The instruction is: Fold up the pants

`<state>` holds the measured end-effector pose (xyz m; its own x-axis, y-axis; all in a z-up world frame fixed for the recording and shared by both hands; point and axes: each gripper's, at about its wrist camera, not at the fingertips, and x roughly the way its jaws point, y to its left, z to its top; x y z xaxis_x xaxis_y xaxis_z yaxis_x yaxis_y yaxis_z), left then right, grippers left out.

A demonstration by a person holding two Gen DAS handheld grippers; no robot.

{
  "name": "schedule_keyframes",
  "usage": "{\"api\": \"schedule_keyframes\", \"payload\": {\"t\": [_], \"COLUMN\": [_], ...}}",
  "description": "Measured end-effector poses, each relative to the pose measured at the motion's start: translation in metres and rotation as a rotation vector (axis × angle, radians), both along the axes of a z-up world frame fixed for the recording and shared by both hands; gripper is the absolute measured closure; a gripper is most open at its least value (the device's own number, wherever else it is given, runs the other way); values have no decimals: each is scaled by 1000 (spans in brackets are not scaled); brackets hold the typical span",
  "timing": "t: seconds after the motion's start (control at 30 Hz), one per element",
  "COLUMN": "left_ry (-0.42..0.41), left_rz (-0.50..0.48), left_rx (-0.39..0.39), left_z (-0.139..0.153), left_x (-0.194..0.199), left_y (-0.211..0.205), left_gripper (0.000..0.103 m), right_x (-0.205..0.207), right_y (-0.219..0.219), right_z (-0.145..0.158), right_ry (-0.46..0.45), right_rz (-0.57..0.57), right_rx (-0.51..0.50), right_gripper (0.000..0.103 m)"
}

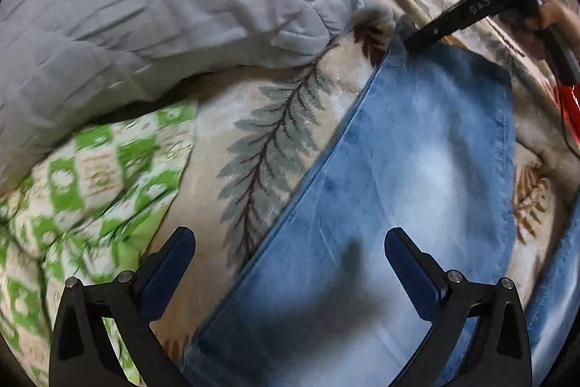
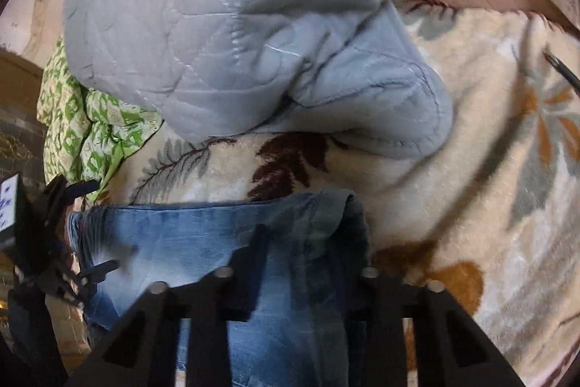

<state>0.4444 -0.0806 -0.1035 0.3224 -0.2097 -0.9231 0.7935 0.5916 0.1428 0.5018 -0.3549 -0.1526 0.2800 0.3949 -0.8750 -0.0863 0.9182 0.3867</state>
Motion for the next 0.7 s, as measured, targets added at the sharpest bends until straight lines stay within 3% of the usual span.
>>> {"api": "schedule_keyframes", "payload": {"t": [0.07,0.13,0.17,0.2,0.23,0.47,0.7], "left_ry": [21,71,101,126,118,56,-106], "left_rz": [-2,5,18,34,43,30,-36], "left_rx": [10,21,16,-18,-23,27,-15], "left_z": [-9,-17,-20,-18,-15,6,82], "left_x": [7,14,17,19,20,1,-86], "left_y": [-5,-8,-7,-6,-5,-10,-8], "left_gripper": [1,22,53,70,97,100,100], "right_x": [-1,-3,-3,-4,-5,-18,-84], "right_y": [0,-1,-1,0,1,13,14], "right_z": [3,6,8,10,12,33,83], "right_ry": [-14,-28,-31,-39,-48,-123,-250], "right_rz": [7,21,26,34,41,75,118], "right_rx": [-18,-42,-46,-57,-66,-141,-183], "right_gripper": [87,88,88,88,88,92,93]}}
